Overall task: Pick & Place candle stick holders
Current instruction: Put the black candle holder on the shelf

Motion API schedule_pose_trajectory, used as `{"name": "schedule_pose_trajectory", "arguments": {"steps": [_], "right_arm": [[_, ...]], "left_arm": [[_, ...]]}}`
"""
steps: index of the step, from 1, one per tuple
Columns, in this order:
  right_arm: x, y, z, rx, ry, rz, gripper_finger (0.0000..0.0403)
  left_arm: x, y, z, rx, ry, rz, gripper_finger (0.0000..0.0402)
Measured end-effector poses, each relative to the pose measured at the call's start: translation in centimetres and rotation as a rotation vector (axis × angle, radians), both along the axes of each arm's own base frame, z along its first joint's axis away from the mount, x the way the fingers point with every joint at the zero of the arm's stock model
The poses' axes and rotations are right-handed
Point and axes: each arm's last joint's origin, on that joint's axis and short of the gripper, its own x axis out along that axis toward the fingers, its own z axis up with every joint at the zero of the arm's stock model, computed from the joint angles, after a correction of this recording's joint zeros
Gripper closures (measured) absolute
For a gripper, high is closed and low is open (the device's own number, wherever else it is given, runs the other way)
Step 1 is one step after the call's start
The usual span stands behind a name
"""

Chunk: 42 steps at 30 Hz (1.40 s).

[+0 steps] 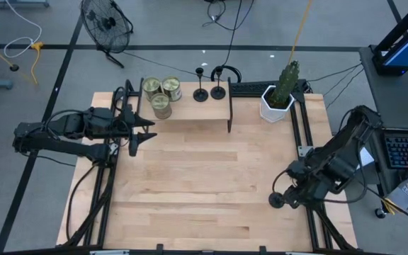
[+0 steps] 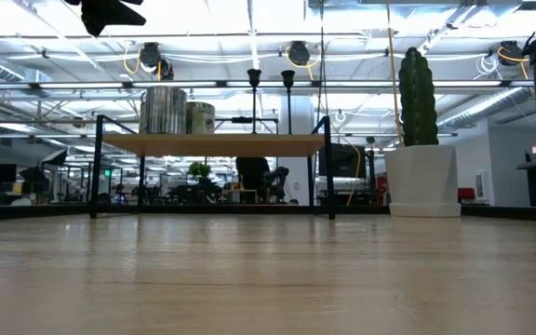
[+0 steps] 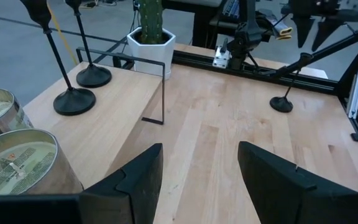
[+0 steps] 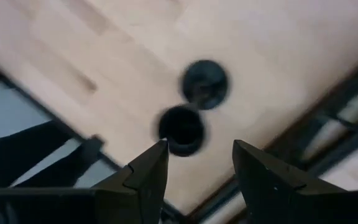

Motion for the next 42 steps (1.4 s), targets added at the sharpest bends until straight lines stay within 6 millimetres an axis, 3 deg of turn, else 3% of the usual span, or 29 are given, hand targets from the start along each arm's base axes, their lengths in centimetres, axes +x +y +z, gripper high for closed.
{"name": "schedule_pose_trajectory", "arguments": {"steps": [12,27,42], "right_arm": [[0.0,0.0,-0.2,-0.022,0.027,-0.018,0.0232],[0.2,0.3,-2.5,-0.021,0.059,-0.030,0.0232],[0.1,0.0,-2.3,-0.019,0.041,0.018,0.0232]], "left_arm": [[0.0,0.0,0.0,-0.001,0.000,0.000,0.0185],[0.0,0.0,0.0,-0.001,0.000,-0.001,0.0185],[0.0,0.0,0.0,0.003,0.001,-0.003,0.0185]]}}
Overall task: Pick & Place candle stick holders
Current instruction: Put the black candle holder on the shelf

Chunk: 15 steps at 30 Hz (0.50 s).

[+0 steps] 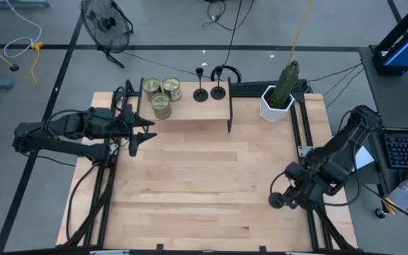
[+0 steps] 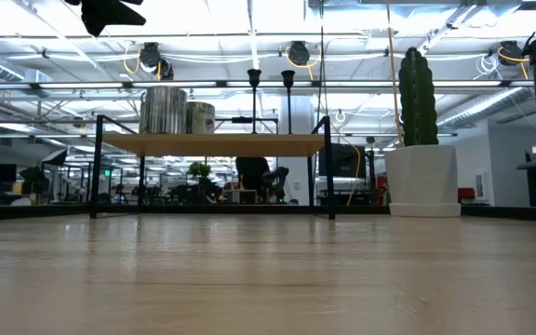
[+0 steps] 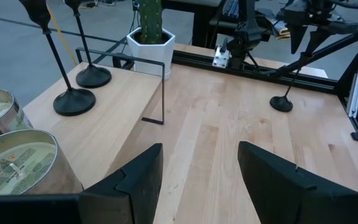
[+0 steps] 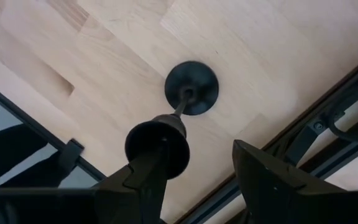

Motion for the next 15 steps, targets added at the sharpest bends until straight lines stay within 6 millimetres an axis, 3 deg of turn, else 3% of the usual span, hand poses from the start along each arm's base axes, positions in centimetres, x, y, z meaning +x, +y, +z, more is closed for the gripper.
{"name": "schedule_pose_trajectory", "arguments": {"steps": [15], "right_arm": [[-0.24,-0.27,0.59,0.051,-0.038,-0.023,0.0232]], "left_arm": [[0.00,0.00,0.00,0.000,0.000,0.000,0.0185]]}}
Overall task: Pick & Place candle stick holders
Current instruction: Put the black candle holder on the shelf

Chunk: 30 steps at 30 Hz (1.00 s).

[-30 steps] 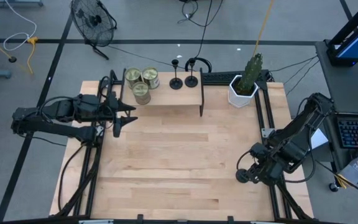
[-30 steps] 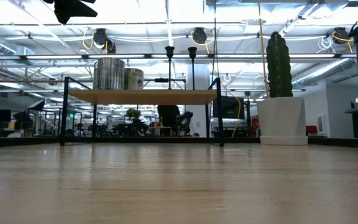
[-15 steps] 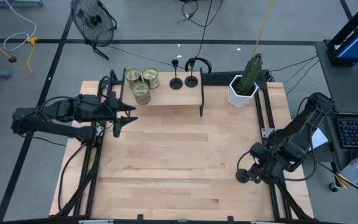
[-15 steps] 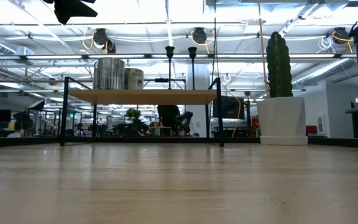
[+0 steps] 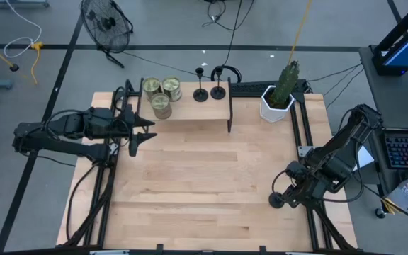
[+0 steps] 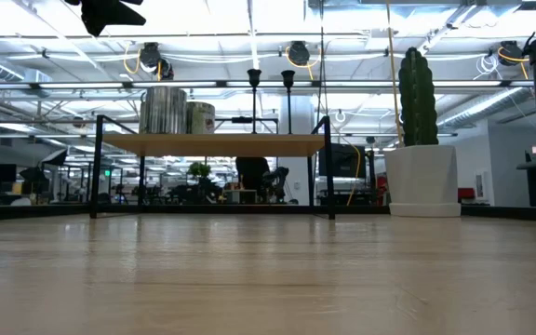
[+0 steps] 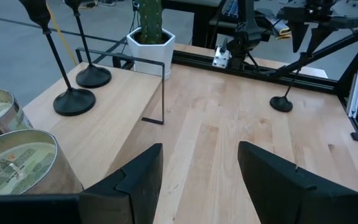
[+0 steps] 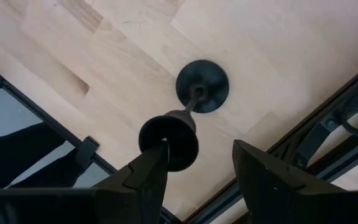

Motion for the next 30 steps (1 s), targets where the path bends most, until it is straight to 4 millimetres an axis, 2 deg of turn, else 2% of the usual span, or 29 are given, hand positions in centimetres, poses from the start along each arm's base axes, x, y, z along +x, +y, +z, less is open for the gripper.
{"name": "schedule_pose_trajectory", "arguments": {"steps": [8,16,19,24,30], "right_arm": [[0.0,0.0,-0.1,-0.005,0.003,0.003,0.0232],[0.2,0.2,-2.4,-0.005,0.011,-0.004,0.0232],[0.3,0.3,-2.6,0.006,-0.001,-0.005,0.0238],[0.2,0.2,-2.6,0.006,-0.005,-0.006,0.0282],[0.1,-0.5,-2.0,0.041,-0.031,-0.023,0.0374]], "left_arm": [[0.0,0.0,0.0,0.000,0.000,0.000,0.0185],[0.0,0.0,0.0,0.006,0.001,-0.002,0.0185],[0.0,0.0,0.0,0.006,0.001,-0.002,0.0185],[0.0,0.0,0.0,0.006,0.001,-0.002,0.0185],[0.0,0.0,0.0,0.006,0.000,-0.002,0.0185]]}}
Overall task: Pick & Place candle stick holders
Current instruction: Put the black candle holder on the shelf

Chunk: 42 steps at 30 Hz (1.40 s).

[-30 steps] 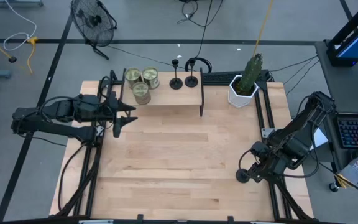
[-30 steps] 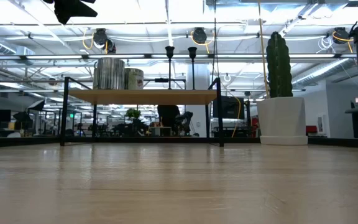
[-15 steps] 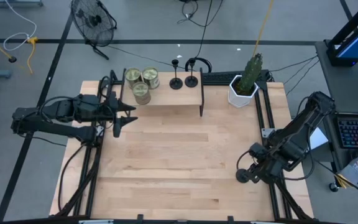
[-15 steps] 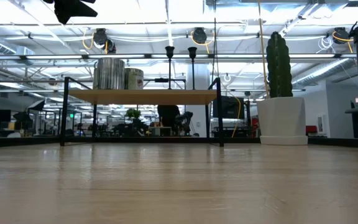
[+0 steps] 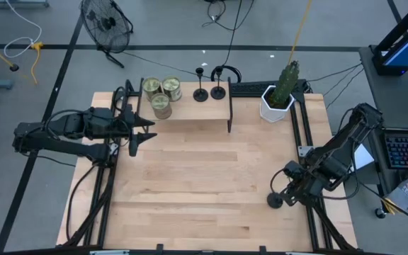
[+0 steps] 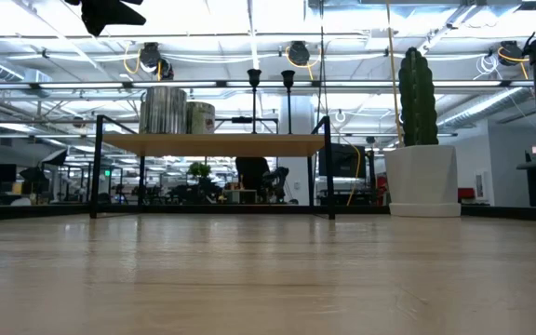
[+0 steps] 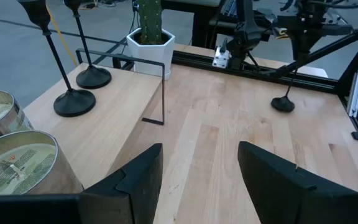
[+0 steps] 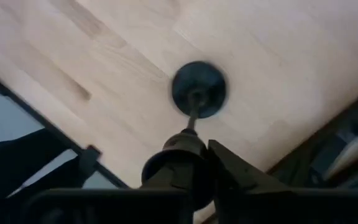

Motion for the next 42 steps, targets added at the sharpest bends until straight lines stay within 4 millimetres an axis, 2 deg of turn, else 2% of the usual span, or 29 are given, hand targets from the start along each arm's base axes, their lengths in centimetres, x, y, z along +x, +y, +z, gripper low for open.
{"name": "schedule_pose_trajectory", "arguments": {"steps": [2,7,11,18,22,27,34,42], "right_arm": [[0.1,-0.4,0.3,0.006,-0.020,0.008,0.0389],[1.1,-1.5,1.2,0.007,-0.064,0.017,0.0386],[2.9,-2.7,3.2,-0.005,-0.152,0.078,0.0390],[6.7,-5.2,8.0,-0.098,-0.329,0.222,0.0390],[8.5,-7.0,10.4,-0.186,-0.367,0.298,0.0390],[10.1,-9.2,12.6,-0.245,-0.322,0.374,0.0390],[12.8,-12.6,14.9,-0.359,-0.313,0.474,0.0390],[15.5,-17.5,16.6,-0.534,-0.330,0.511,0.0390]], "left_arm": [[0.0,0.0,0.0,0.000,-0.001,0.000,0.0185],[0.0,0.0,0.1,0.003,-0.008,-0.001,0.0185],[0.1,0.0,0.3,0.004,-0.033,-0.001,0.0185],[0.1,0.0,0.2,-0.007,-0.030,0.003,0.0185],[0.1,0.0,0.3,-0.011,-0.031,0.004,0.0185],[0.1,0.0,0.3,-0.012,-0.031,0.004,0.0185],[0.1,0.0,0.3,-0.012,-0.031,0.004,0.0185],[0.1,0.0,0.3,-0.018,-0.032,0.006,0.0185]]}}
